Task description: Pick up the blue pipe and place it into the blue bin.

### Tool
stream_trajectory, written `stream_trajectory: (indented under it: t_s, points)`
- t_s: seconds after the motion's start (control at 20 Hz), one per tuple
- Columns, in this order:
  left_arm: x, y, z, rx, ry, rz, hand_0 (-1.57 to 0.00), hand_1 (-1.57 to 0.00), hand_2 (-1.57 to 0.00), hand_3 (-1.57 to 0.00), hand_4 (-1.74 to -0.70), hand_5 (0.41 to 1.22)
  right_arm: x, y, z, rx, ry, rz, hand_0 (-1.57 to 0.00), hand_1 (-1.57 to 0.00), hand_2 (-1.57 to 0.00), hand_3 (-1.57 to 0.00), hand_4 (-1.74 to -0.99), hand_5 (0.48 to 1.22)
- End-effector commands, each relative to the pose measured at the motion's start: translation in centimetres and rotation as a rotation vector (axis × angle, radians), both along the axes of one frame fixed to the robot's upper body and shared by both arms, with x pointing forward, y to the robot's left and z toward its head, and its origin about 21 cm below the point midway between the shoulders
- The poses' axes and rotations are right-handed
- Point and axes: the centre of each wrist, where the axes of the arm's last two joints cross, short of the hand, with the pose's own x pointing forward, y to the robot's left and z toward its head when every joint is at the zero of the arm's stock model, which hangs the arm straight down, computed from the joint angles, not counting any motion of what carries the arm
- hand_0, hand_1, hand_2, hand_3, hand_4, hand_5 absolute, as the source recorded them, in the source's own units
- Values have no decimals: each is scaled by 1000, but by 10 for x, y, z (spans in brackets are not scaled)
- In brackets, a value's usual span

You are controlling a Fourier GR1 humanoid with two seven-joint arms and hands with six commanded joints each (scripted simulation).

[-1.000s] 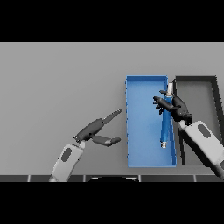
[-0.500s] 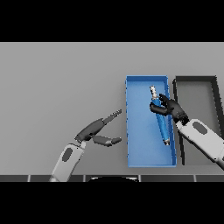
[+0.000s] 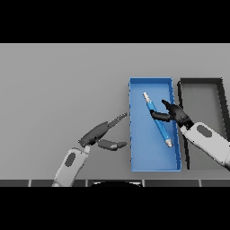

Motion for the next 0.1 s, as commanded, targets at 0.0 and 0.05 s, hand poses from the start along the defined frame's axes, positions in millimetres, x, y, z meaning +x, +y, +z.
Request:
stream_trajectory:
  t_s: [0.0,0.05]
  points:
    - [1,0,0,5,1,1,1,1,1,1,-930,496,1,-1,2,0,-5,-2,-19,-17,-17,-4,-1084,711]
    - [1,0,1,1,1,0,1,1,1,1,-930,495,0,3,-2,10,-4,1,-19,-17,-17,-4,-1084,714]
